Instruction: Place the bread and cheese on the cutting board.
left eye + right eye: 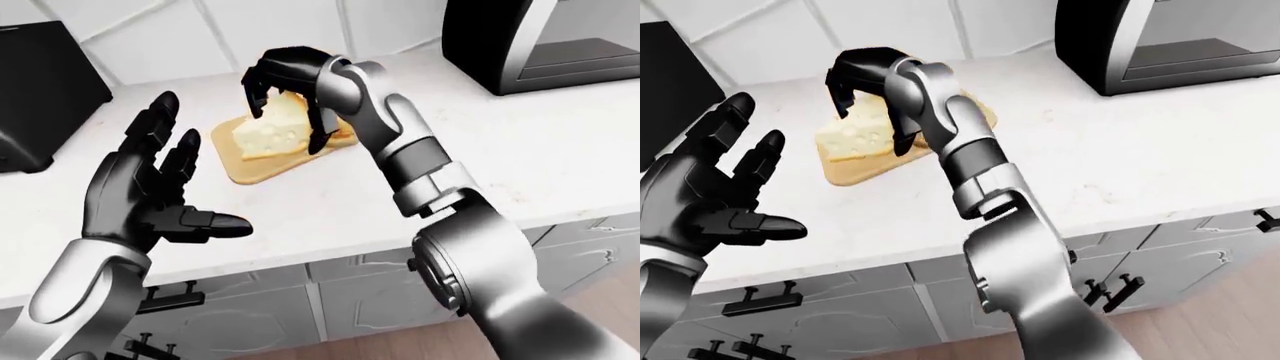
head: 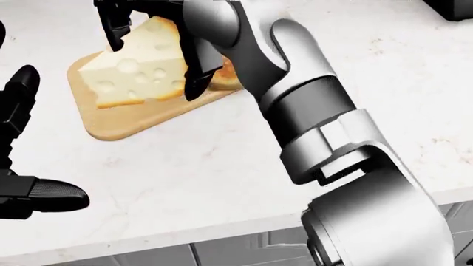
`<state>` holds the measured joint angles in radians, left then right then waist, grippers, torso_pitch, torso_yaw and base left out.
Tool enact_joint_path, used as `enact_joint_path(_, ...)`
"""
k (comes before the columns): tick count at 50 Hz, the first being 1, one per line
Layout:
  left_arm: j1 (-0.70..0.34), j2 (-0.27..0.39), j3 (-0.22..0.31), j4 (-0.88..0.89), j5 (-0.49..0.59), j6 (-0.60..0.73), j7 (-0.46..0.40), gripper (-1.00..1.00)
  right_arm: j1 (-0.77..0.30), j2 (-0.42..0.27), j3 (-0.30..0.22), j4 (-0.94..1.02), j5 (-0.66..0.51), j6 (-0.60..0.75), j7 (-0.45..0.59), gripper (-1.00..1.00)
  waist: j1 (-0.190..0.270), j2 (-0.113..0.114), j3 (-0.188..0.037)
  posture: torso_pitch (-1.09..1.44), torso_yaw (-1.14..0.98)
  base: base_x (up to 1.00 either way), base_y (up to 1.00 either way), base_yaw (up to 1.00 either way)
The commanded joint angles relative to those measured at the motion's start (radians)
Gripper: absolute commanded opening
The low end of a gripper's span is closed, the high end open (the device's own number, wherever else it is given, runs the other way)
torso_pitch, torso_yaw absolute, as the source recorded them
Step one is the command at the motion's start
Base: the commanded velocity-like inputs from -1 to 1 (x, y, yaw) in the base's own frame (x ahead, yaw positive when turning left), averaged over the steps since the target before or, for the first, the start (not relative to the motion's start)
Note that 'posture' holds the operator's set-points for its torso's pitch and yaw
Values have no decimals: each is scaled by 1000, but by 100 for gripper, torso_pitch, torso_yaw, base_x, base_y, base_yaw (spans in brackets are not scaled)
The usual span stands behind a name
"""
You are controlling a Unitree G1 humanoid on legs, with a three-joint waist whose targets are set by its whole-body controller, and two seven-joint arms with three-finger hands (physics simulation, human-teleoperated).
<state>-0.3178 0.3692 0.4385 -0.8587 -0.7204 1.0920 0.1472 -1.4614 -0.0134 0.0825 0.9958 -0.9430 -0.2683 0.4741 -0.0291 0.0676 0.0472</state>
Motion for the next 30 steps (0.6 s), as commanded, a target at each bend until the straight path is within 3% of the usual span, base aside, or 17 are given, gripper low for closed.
enact_joint_path(1, -19, 12, 13, -16, 0, -30, 0, 100, -82, -15, -10, 38, 1, -35, -98, -100, -1, 7, -25, 0, 0, 0, 0, 0)
enact_joint_path(11, -7, 15, 20, -2, -4, -45, -8, 100, -225, 0, -5, 266, -68, -46, -334, -100, 0, 12, -21, 0, 0, 0, 0, 0)
enact_joint_path(21, 2, 14, 24, 23, -2, -66, -19, 100, -209, 62, -2, 313, -129, -26, -534, -100, 5, 13, -20, 0, 0, 0, 0, 0)
enact_joint_path(25, 15, 11, 29, 23, 0, -73, -26, 100, -173, 73, 51, 330, -236, -45, -700, -100, 7, 13, -20, 0, 0, 0, 0, 0)
enact_joint_path(30, 23, 12, 34, 31, 3, -83, -34, 100, -152, 90, 72, 337, -349, -57, -793, -100, 10, 12, -21, 0, 0, 0, 0, 0)
